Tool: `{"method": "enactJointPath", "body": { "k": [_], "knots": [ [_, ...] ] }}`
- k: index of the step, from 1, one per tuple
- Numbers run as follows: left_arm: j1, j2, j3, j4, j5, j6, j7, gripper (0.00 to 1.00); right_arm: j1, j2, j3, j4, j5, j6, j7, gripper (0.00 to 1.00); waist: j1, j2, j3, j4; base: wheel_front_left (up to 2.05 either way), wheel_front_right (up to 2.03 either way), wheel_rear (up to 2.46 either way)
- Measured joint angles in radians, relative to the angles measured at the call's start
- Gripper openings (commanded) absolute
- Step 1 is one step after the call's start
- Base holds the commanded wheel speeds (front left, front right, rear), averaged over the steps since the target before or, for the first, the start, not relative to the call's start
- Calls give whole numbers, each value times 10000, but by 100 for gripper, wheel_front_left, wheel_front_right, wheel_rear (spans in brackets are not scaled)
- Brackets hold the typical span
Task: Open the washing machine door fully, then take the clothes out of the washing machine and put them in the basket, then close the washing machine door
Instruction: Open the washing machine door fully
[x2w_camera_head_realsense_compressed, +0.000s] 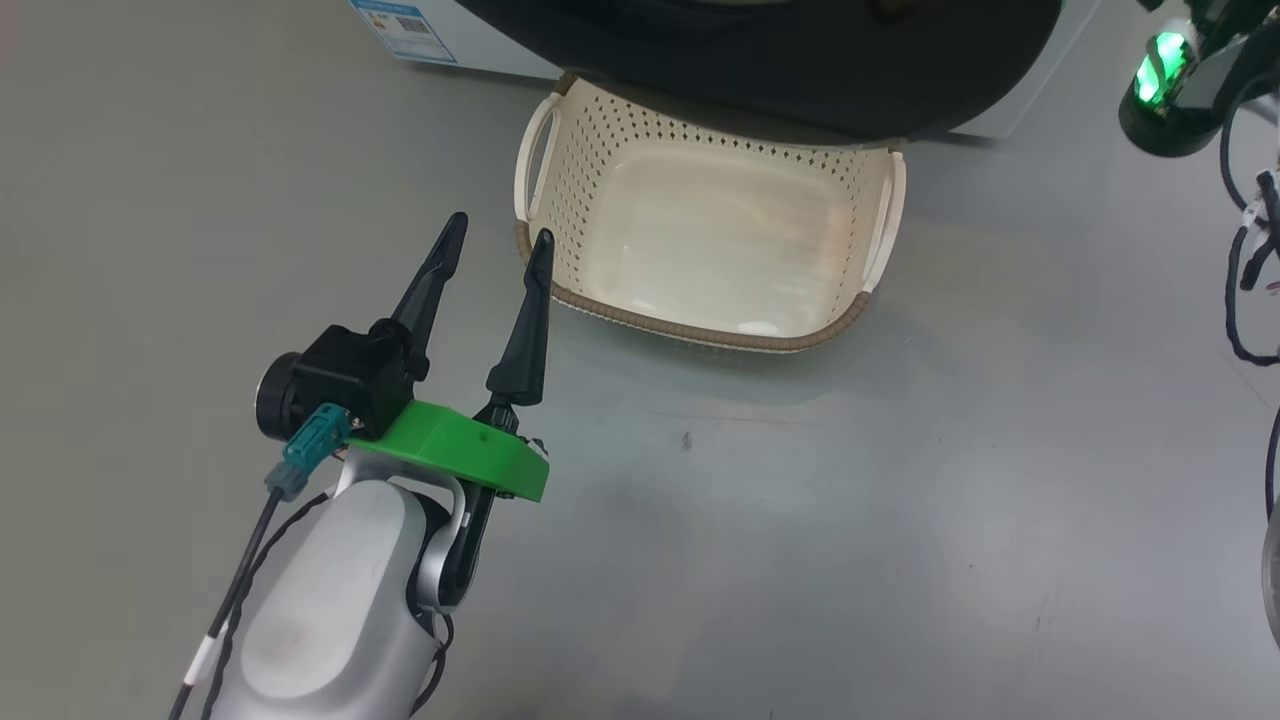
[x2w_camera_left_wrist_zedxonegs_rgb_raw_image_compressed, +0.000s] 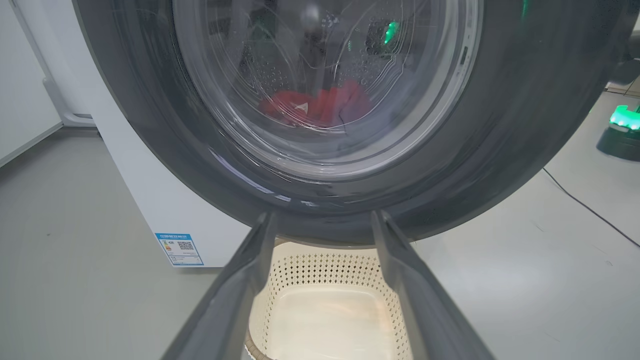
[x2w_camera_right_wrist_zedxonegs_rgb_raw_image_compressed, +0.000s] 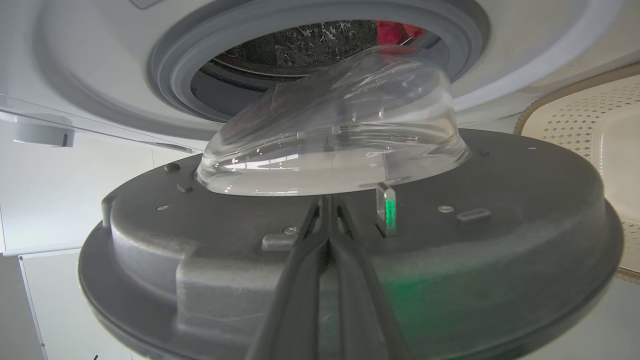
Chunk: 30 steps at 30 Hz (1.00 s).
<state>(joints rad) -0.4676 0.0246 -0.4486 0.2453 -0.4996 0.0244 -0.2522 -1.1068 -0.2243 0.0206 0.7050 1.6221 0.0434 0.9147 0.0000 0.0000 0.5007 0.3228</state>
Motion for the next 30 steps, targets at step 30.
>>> {"method": "enactJointPath", "body": {
  "k": [30],
  "knots": [
    [1028, 12, 213, 663, 349, -148, 0, 100, 2652, 1187, 930, -798, 228, 629, 846, 0, 0, 0, -1918, -145, 0, 0, 0]
  ]
}}
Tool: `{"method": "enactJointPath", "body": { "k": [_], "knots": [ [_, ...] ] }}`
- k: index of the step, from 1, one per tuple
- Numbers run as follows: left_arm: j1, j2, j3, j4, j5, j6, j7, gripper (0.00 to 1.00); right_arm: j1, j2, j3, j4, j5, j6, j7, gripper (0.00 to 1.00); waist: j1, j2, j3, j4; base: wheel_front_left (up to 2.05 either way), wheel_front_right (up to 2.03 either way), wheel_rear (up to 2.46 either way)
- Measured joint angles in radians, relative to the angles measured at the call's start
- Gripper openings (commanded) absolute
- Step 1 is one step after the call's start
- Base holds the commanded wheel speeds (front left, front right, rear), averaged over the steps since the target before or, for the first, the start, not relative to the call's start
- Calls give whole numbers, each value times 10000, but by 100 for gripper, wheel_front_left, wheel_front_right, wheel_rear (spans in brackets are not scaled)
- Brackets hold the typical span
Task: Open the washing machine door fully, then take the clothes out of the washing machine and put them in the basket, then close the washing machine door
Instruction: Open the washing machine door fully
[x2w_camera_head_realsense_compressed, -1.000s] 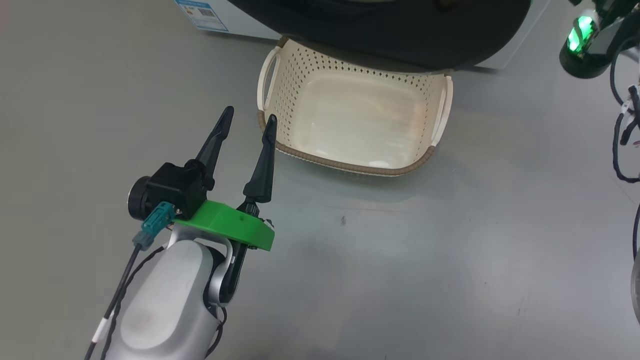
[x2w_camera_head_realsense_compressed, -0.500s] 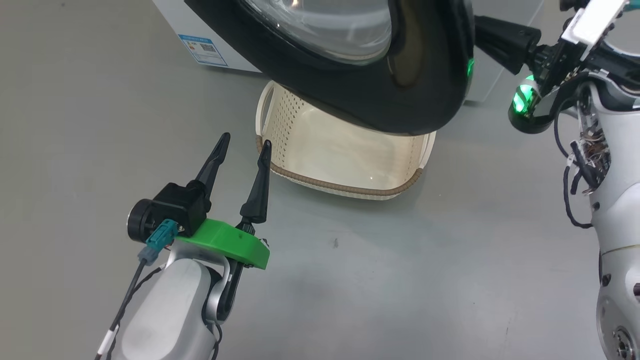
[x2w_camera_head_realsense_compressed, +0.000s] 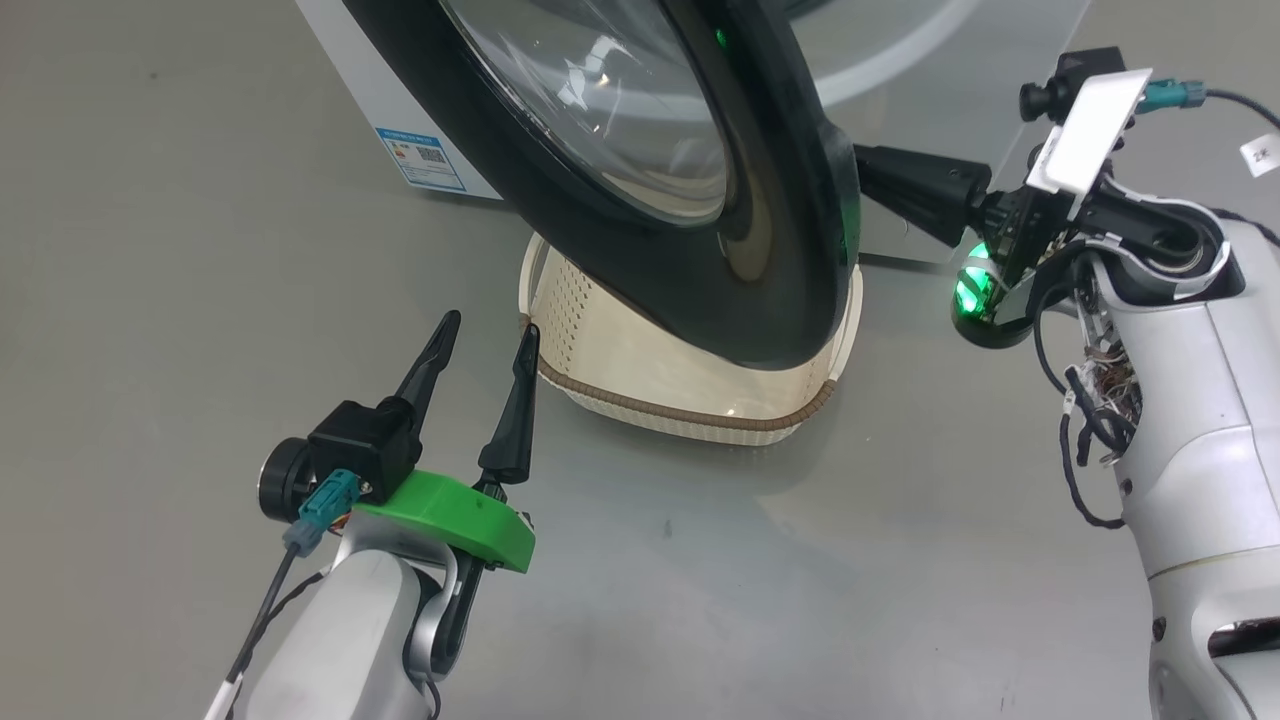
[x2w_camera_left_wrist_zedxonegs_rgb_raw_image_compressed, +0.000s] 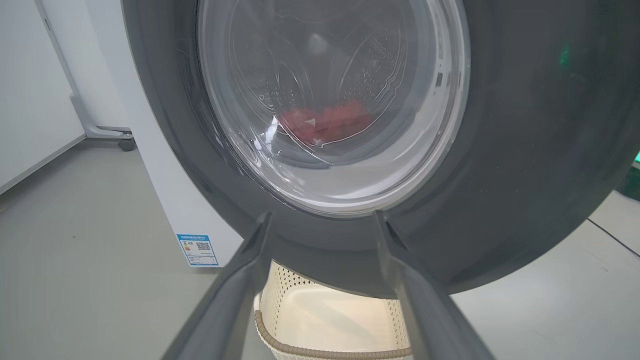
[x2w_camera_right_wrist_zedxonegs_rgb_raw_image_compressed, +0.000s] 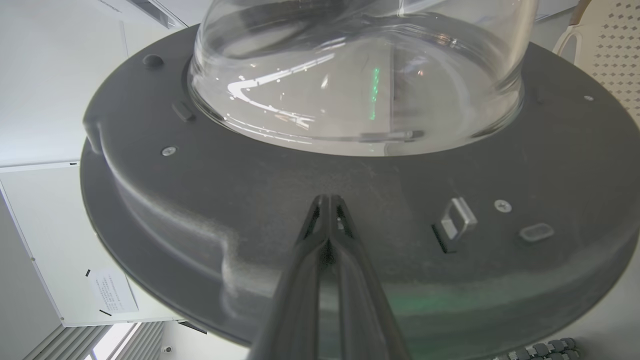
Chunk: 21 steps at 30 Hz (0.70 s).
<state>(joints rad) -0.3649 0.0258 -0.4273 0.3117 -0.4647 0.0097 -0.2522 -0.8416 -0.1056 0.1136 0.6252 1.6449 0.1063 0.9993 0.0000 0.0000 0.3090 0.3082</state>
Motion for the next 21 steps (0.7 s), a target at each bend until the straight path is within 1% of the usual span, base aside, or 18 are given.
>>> {"method": "enactJointPath", "body": {
  "k": [3, 10, 21],
  "knots": [
    [27, 2, -4, 38, 0, -67, 0, 100, 208, 59, 77, -25, 0, 58, 0, 0, 0, 0, -110, 33, 0, 0, 0],
    [223, 6, -63, 180, 2, -109, 0, 100, 942, 209, 374, -163, 2, 65, 63, 0, 0, 0, -511, 210, 0, 0, 0],
    [552, 17, -48, 326, 90, -153, 2, 100, 1811, 343, 882, -504, 184, 71, 58, 0, 0, 1, -1013, 743, 0, 0, 0]
  ]
}}
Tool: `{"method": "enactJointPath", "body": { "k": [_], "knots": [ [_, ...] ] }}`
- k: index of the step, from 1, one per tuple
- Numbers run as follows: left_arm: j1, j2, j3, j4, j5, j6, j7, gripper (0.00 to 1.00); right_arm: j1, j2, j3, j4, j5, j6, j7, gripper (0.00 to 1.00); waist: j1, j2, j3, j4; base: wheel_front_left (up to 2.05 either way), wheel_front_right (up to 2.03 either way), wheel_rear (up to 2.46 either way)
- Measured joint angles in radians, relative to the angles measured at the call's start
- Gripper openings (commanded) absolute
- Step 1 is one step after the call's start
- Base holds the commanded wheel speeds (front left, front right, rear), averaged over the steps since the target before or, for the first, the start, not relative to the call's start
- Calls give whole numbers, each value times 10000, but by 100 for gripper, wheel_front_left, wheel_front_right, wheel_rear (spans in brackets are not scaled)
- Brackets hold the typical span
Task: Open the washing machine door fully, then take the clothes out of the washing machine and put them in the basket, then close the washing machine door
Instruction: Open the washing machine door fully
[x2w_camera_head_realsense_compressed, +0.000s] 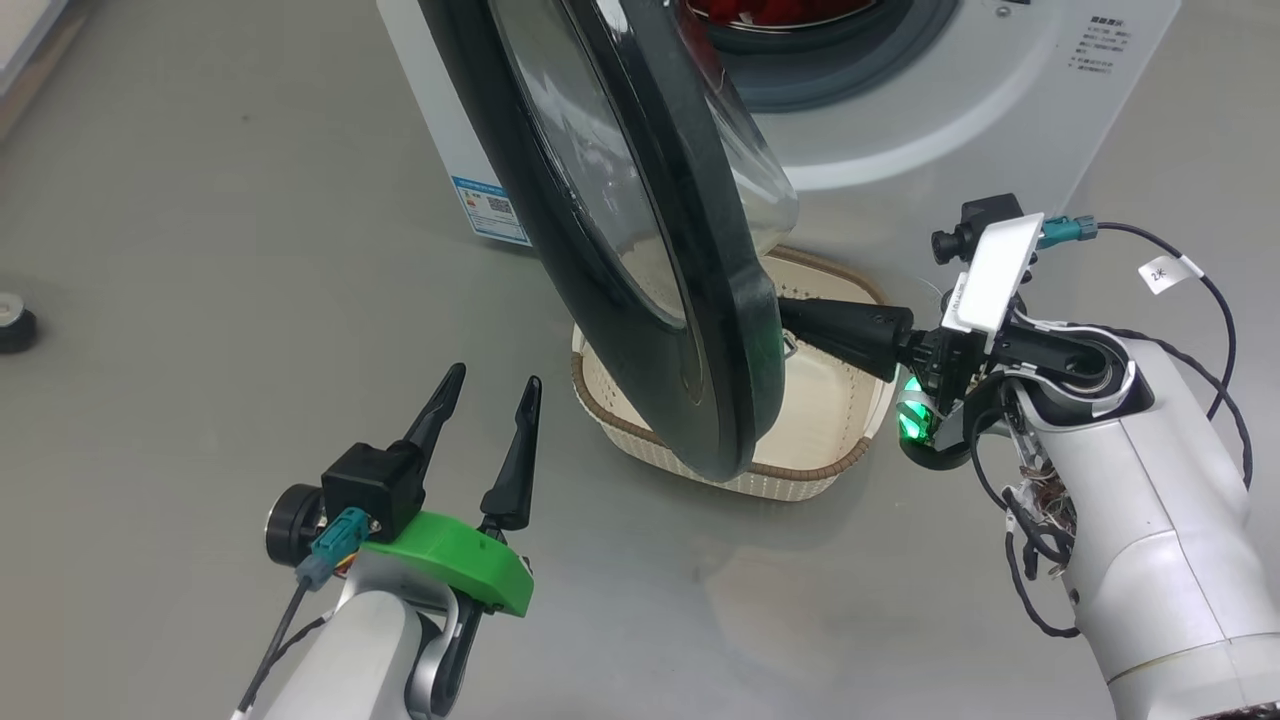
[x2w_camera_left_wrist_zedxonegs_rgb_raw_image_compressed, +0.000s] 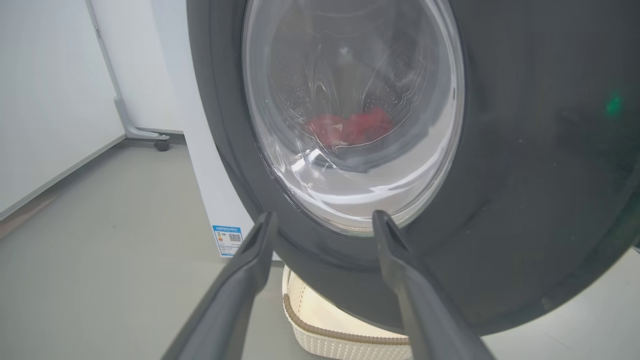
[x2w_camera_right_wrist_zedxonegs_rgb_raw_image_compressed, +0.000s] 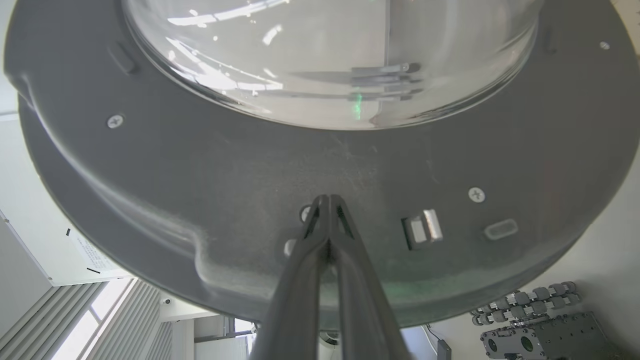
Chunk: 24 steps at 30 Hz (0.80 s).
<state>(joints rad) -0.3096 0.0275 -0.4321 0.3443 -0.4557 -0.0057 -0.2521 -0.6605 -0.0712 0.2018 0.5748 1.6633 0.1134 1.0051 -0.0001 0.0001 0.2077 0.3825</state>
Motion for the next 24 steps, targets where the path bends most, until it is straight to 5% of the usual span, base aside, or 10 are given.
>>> {"method": "enactJointPath", "body": {
  "k": [24],
  "knots": [
    [247, 13, -69, 4, -2, -50, 0, 100, 999, 29, 1530, -685, 1016, 29, -934, 0, 0, 0, -453, 1008, 0, 0, 0]
  ]
}}
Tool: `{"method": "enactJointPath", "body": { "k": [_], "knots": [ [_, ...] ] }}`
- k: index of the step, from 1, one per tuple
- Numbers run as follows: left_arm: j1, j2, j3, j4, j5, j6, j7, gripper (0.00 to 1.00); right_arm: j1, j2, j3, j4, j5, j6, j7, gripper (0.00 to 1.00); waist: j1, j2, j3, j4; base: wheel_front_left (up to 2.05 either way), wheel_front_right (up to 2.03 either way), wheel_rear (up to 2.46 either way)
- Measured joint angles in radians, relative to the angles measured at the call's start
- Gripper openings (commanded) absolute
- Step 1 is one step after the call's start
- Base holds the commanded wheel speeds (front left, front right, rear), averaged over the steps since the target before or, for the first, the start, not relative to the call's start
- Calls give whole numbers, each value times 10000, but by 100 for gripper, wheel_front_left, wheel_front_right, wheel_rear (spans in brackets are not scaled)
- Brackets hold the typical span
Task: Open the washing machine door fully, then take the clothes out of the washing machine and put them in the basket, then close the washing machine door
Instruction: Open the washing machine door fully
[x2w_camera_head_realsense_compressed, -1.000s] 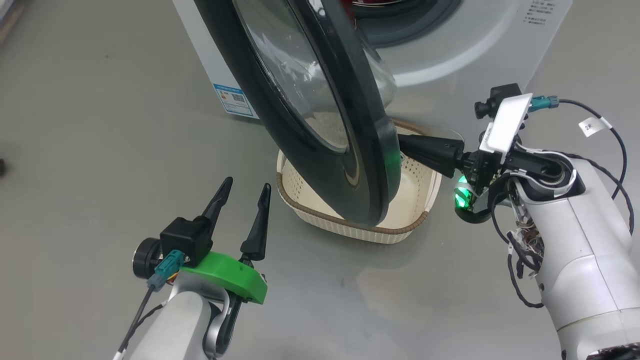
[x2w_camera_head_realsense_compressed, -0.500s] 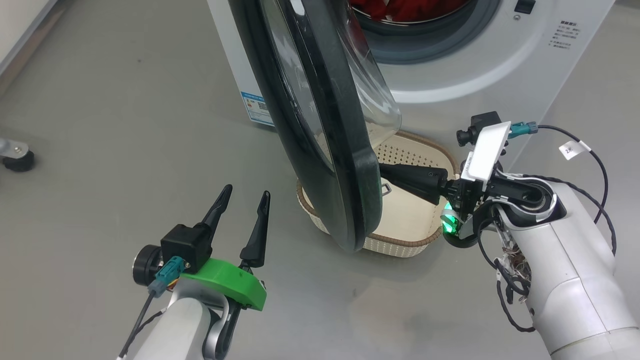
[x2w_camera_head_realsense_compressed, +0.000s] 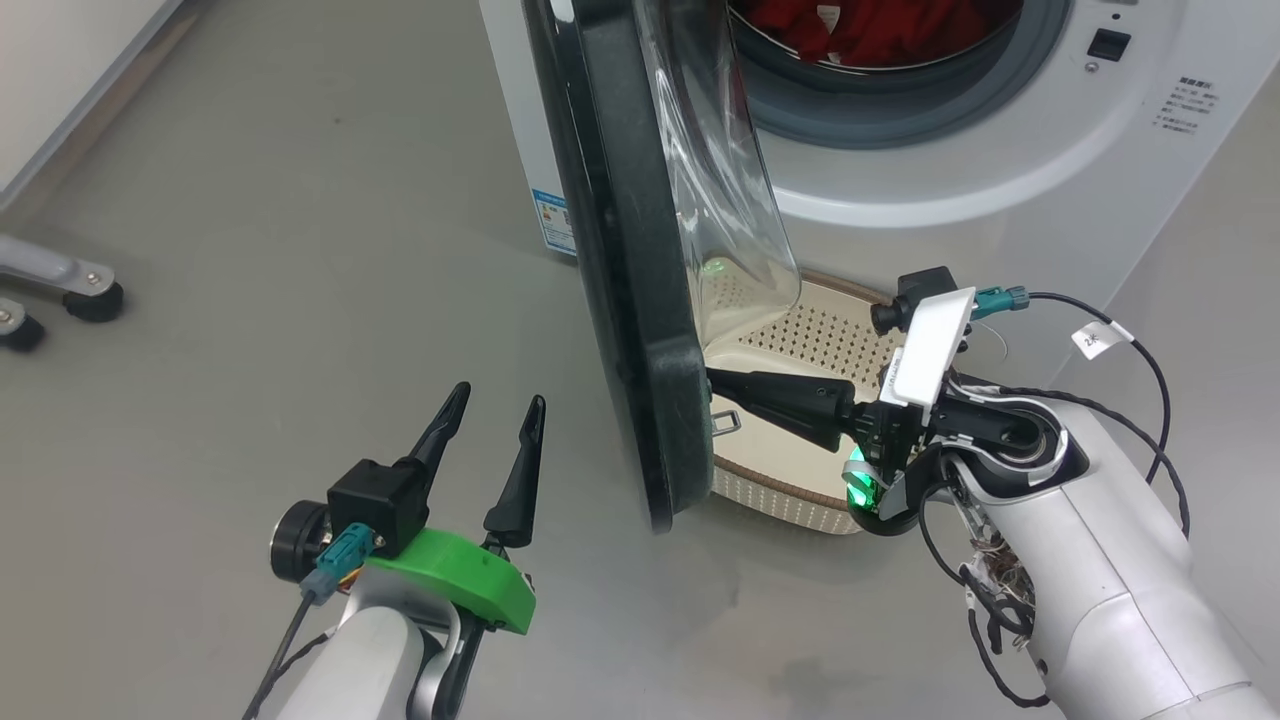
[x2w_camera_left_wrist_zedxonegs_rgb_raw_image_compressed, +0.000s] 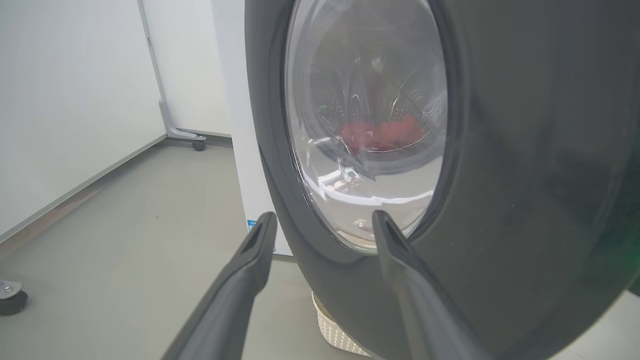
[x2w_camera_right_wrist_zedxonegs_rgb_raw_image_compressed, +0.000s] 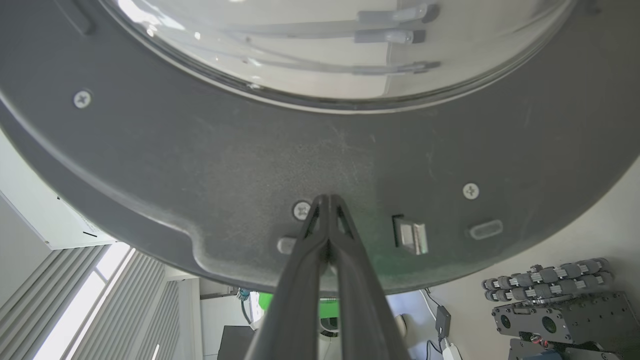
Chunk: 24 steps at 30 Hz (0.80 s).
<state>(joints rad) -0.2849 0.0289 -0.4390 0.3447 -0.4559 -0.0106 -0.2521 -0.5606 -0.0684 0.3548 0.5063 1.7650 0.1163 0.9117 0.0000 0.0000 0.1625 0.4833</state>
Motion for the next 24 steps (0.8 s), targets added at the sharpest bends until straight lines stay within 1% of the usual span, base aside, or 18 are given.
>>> {"method": "enactJointPath", "body": {
  "k": [6, 15, 21, 24],
  "knots": [
    [120, 8, 117, -21, 0, 0, 0, 100, 91, 31, 474, -142, 211, 2, -313, 0, 0, 0, -54, 113, 0, 0, 0],
    [195, 8, 199, -35, 4, 0, 0, 100, 275, 33, 510, -159, 370, 23, -989, 0, 0, 0, -114, 130, 0, 0, 0],
    [215, 6, 393, -50, 56, 4, 0, 100, 410, 48, 88, -362, 663, 52, -1584, 0, 0, 0, -140, 36, 0, 0, 0],
    [233, 21, 447, -65, 90, 4, 0, 100, 476, 65, -453, -679, 836, 54, -2015, 0, 0, 0, -148, -44, 0, 0, 0]
  ]
}}
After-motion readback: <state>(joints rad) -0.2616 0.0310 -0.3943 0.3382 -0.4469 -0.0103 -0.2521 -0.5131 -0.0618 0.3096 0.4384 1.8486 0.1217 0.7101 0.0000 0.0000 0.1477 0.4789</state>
